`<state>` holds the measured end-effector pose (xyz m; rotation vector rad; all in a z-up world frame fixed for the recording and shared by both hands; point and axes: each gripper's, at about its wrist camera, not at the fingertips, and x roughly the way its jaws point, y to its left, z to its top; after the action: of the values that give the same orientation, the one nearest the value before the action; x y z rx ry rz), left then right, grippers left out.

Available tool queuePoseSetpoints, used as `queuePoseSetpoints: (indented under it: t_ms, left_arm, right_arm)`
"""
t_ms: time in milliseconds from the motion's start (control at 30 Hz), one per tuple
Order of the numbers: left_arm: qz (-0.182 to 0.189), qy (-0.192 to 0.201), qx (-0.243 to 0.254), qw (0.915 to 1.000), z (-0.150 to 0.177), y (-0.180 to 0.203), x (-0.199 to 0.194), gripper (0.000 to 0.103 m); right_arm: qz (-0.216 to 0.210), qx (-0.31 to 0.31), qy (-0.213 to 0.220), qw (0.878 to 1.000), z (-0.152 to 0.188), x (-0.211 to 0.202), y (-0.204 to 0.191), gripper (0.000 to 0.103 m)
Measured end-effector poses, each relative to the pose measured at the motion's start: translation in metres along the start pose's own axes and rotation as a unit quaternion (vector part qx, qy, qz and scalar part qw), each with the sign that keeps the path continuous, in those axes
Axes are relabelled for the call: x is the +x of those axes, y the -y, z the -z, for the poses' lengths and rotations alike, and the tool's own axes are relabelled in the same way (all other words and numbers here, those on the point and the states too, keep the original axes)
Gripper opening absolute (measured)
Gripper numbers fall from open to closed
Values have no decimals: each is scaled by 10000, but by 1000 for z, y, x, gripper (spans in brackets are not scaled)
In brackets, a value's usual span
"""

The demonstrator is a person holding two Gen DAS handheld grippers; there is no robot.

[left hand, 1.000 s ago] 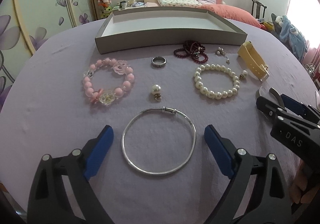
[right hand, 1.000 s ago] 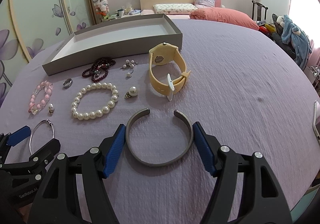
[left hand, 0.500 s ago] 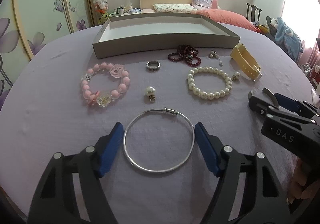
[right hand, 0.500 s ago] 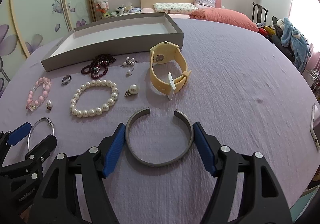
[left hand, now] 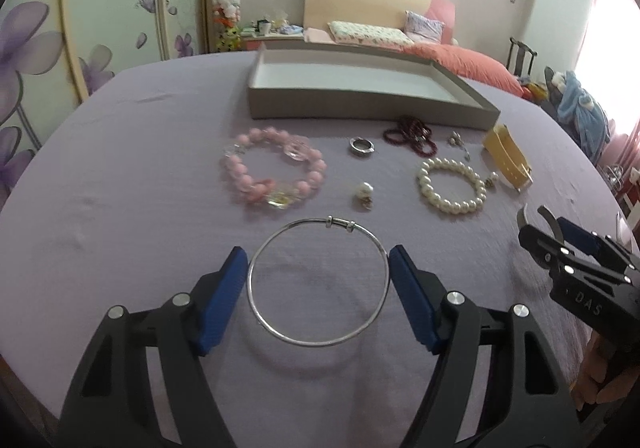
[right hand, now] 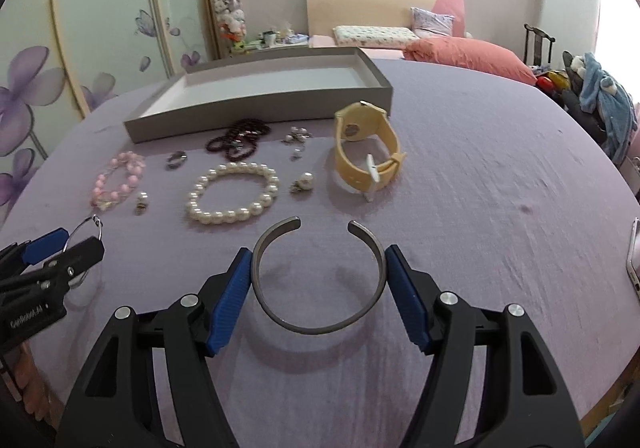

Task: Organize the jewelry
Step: 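Carry both bracelets into the grey tray and open both tools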

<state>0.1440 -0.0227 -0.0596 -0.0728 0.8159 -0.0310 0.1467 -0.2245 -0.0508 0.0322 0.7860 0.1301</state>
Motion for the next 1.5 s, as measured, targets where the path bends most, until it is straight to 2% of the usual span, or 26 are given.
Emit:
queuePoseSetpoints:
  t_ms: [367, 567, 767, 900, 1033, 1100, 1267, 1367, 1500]
  left_arm:
    - [-9, 149, -106, 9998, -1, -10, -16, 71]
    - [89, 596, -66, 9982, -18, -13, -29, 71]
    - [62, 1053, 114, 9944, -59, -15, -35, 71]
    - [151, 1219, 160, 9923, -99, -17, -25, 71]
    - [3, 1558, 347, 9872, -138, -12, -8, 71]
    - [39, 1572, 351, 9869, -159, -10, 7, 71]
    - [209, 1328, 363, 9903, -204, -2, 57, 71]
    - [190, 1166, 495, 9918, -222, 4, 86, 71]
    - [73, 691, 525, 9962, -242, 8, 135, 71]
  right_arm:
    - [-73, -27, 119, 9999, -2, -8, -7, 67]
    - [12, 33, 730, 9973, -29, -26, 2, 67]
    - [64, -56, 1170, 9931, -71, -28, 4, 67]
    - [40, -112, 1336, 9910, -109, -15, 2, 67]
    - [-6, -150, 1427, 9897, -148, 8, -1, 67]
    - [-115, -98, 1334, 9910, -171, 29, 0, 67]
    - [-179, -55, 931, 9955, -212, 84, 10, 67]
    - [-368, 69, 408, 9985, -230, 124, 15, 67]
    - [-486, 252, -252, 9982, -240, 172, 19, 67]
